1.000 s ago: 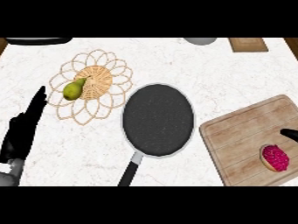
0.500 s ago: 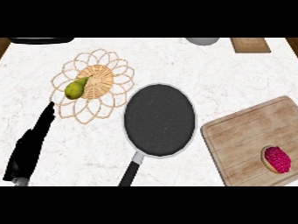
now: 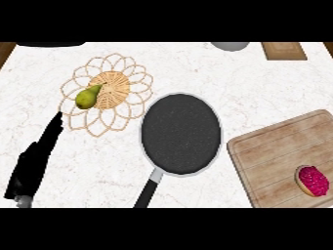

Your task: Pick the cupcake from the cutting board and place it in the pan

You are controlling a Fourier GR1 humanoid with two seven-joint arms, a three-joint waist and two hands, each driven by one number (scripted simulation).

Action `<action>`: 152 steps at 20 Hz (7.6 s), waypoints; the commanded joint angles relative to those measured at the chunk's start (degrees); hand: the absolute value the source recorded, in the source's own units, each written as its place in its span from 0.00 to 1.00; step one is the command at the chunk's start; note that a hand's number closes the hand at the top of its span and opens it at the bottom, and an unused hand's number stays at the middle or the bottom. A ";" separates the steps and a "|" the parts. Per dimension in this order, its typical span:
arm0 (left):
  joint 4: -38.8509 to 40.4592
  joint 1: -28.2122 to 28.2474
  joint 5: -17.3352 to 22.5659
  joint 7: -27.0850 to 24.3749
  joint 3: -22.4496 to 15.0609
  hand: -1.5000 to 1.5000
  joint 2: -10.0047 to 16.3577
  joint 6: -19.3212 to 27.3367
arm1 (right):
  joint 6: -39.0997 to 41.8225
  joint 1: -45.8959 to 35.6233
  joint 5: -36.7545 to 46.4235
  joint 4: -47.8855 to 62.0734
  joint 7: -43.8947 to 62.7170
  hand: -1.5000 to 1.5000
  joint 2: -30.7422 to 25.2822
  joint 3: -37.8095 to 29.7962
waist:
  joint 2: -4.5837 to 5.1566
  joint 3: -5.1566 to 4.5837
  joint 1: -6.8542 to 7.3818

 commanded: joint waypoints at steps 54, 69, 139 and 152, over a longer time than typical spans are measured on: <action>1.90 2.62 -10.08 -1.59 8.13 0.50 -10.28 -7.81 | 9.42 -21.76 11.68 15.24 27.74 0.00 6.14 36.51 | 0.06 0.08 -0.01; -2.16 1.79 -10.78 4.13 13.62 0.50 -10.23 -13.53 | 8.71 -21.82 19.59 19.08 23.50 1.00 16.46 32.01 | 0.02 0.09 0.12; -1.17 -0.99 -16.29 2.97 13.97 0.50 -16.20 -16.74 | -53.52 -61.13 29.64 60.89 -8.83 0.00 49.86 34.43 | 1.18 0.22 4.39; -4.46 4.05 -16.69 3.11 16.43 0.50 -15.39 -15.90 | -66.86 -52.17 20.24 53.52 -20.43 0.00 45.33 21.77 | -0.07 0.15 -0.03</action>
